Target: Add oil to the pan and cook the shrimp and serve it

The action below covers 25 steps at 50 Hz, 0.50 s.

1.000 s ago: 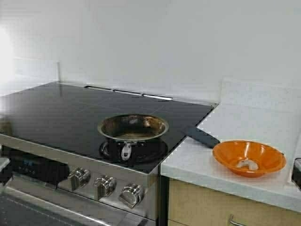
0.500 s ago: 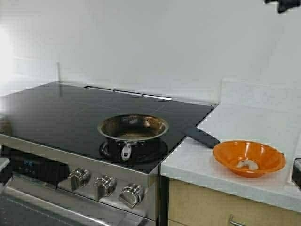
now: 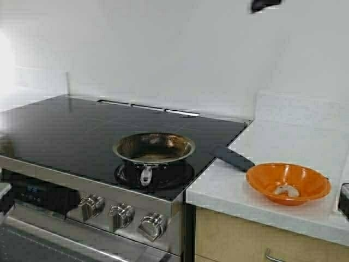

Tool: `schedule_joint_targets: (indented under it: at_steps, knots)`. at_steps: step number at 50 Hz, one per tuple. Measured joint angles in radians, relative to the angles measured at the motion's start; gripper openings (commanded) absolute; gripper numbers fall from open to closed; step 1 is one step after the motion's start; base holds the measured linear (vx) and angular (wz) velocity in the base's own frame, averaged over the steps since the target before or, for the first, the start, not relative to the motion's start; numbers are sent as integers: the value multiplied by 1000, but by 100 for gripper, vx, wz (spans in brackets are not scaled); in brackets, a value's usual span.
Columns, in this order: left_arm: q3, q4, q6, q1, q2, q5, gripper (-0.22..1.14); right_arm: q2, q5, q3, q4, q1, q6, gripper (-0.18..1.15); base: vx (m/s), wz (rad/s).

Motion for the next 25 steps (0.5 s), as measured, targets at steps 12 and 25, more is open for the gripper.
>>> schedule_joint_targets:
  at_steps: [12,25]
  knots:
    - [0,-2,0,0,-8,0,3,63,192,-34,-54,121,40,8,0,0]
    - [0,-2,0,0,-9,0,3,169,426,-100,-572,225,448,8,0,0]
